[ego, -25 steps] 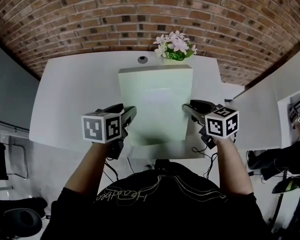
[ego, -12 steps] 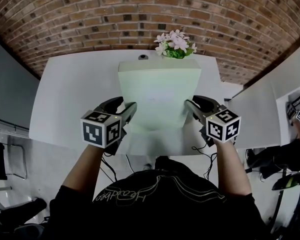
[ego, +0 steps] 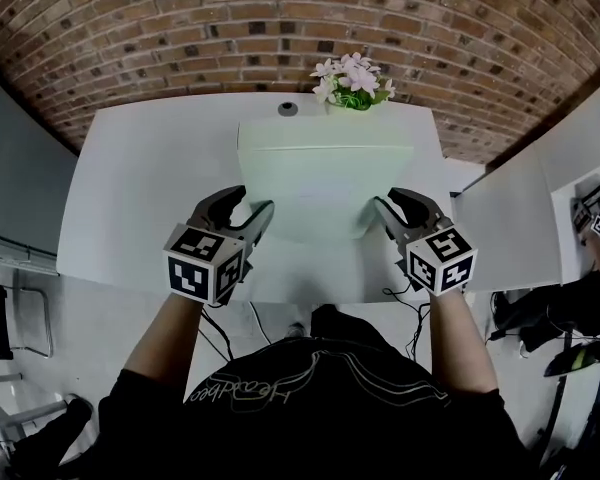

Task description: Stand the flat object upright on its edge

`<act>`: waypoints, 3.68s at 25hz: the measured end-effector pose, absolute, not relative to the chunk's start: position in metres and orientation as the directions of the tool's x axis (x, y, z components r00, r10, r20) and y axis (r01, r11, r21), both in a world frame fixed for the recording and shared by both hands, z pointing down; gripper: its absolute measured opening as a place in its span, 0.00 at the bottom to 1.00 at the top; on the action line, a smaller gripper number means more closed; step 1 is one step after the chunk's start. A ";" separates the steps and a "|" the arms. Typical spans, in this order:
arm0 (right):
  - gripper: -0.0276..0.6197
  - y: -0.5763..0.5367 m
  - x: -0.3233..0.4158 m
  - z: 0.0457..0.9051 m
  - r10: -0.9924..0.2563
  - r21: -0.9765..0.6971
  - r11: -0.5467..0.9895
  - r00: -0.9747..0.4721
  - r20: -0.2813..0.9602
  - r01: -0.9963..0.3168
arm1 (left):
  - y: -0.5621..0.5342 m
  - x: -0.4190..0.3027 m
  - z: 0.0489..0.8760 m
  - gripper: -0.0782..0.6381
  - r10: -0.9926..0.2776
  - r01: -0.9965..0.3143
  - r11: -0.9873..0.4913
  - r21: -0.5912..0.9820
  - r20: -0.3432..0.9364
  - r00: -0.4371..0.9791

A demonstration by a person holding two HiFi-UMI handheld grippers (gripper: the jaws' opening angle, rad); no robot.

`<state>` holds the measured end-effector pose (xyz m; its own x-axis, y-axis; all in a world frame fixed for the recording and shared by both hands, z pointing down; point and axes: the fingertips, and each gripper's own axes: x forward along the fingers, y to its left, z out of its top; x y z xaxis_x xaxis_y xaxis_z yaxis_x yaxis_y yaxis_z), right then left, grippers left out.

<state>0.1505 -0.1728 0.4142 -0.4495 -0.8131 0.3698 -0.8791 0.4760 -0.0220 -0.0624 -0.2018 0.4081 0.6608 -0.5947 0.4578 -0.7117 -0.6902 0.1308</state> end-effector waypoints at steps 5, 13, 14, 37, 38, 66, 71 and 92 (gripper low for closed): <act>0.22 -0.162 0.146 0.424 -0.833 -0.006 0.451 -0.423 0.358 -0.893 | -0.193 -0.066 0.415 0.42 -0.602 -0.708 -0.698 0.106 0.449 0.660; 0.21 -0.148 0.139 0.422 -0.854 0.061 0.458 -0.420 0.308 -0.887 | -0.179 -0.074 0.424 0.42 -0.589 -0.699 -0.703 0.130 0.443 0.676; 0.21 -0.146 0.138 0.423 -0.854 0.063 0.459 -0.421 0.305 -0.886 | -0.177 -0.075 0.425 0.42 -0.588 -0.694 -0.708 0.130 0.437 0.681; 0.20 -0.120 0.134 0.431 -0.877 0.081 0.431 -0.396 0.271 -0.899 | -0.169 -0.084 0.405 0.67 -0.332 -0.372 -0.912 0.172 0.220 0.917; 0.20 -0.120 0.134 0.432 -0.878 0.081 0.429 -0.394 0.271 -0.900 | -0.169 -0.081 0.407 0.68 -0.303 -0.345 -0.924 0.163 0.236 0.923; 0.17 -0.123 0.141 0.424 -0.851 -0.066 0.472 -0.474 0.224 -0.879 | -0.166 -0.064 0.425 0.54 -0.262 -0.322 -0.943 0.087 0.402 0.877; 0.14 -0.123 0.143 0.421 -0.830 -0.078 0.502 -0.505 0.236 -0.861 | -0.159 -0.068 0.423 0.54 -0.335 -0.398 -0.914 0.079 0.405 0.851; 0.05 -0.055 0.083 0.444 -0.659 -0.303 0.654 -0.719 0.223 -0.693 | -0.116 -0.132 0.425 0.54 -0.769 -0.865 -0.500 0.035 0.441 0.463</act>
